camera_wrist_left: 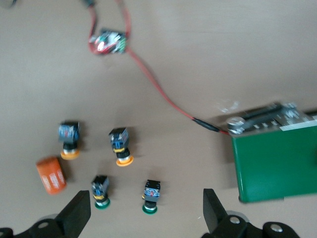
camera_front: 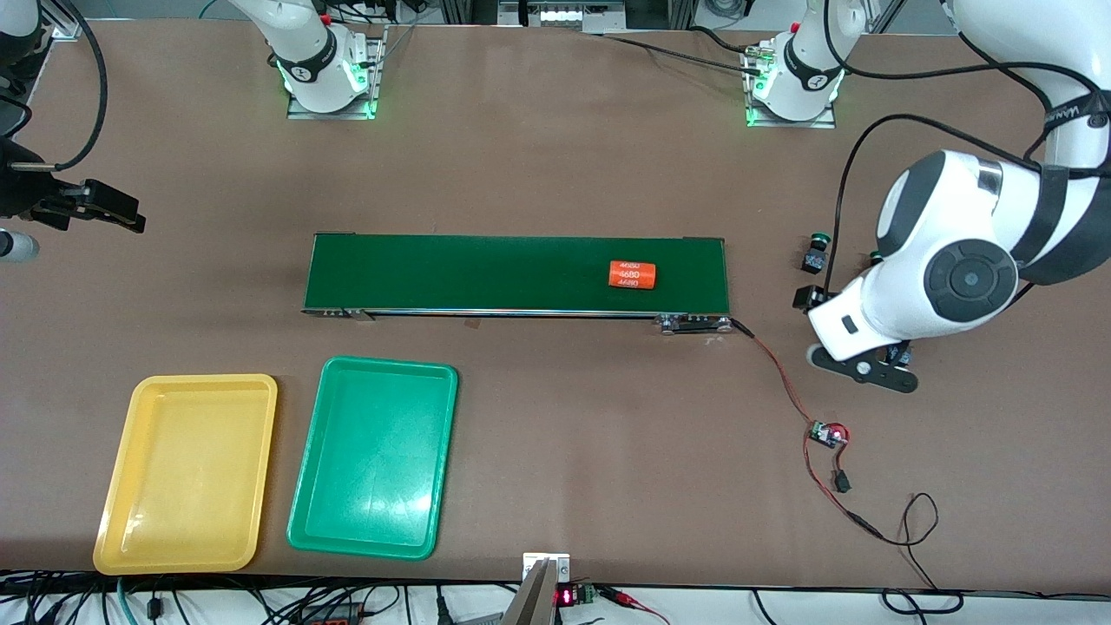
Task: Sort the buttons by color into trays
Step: 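Move the left gripper back over the push buttons, then grasp the yellow-based push button with the left gripper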
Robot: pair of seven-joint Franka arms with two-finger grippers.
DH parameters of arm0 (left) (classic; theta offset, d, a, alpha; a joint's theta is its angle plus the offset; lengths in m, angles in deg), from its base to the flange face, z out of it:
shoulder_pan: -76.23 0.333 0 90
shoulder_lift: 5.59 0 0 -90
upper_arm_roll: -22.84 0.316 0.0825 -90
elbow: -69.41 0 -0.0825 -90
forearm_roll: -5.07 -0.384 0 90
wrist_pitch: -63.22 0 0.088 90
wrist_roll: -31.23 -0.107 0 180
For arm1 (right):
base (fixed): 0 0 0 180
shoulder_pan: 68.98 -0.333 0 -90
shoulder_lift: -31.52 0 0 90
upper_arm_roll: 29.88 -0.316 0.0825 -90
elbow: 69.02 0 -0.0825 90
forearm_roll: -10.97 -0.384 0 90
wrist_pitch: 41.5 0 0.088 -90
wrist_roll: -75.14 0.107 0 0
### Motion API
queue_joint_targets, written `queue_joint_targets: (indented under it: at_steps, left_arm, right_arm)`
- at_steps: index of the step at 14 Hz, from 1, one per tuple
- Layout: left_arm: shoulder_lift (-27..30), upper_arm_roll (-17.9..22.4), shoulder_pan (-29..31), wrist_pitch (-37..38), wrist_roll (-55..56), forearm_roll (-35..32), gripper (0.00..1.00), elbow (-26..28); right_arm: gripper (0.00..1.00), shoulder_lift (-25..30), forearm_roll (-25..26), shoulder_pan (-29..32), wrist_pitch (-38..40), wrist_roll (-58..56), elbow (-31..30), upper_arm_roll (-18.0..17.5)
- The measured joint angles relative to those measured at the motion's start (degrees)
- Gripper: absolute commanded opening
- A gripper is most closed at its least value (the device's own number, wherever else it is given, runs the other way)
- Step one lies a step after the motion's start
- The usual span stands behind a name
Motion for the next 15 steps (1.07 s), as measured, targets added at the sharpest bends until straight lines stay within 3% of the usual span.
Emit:
queue_joint_targets:
  at_steps: [3, 10, 12, 15]
  left_arm:
    - [-1.42, 0.04, 3.61, -5.12, 4.60, 0.00, 1.00, 5.11]
    - [-1.26, 0.05, 13.51, -37.49, 5.02, -0.26, 1.00, 28.70]
    - [-1.25, 0.05, 14.23, -41.97, 5.03, -0.83, 1.00, 31.91]
    - [-1.24, 0.06, 15.25, -42.71, 5.08, -2.07, 0.99, 32.86]
  right_arm:
    - [1.00, 0.00, -0.01, 0.00, 0.00, 0.00, 0.00, 0.00]
    - [1.00, -0.01, -0.02, -0.01, -0.01, 0.00, 0.00, 0.00]
    - [1.00, -0.01, -0.02, -0.01, -0.01, 0.00, 0.00, 0.00]
    - [1.00, -0.02, -0.02, -0.01, -0.01, 0.00, 0.00, 0.00]
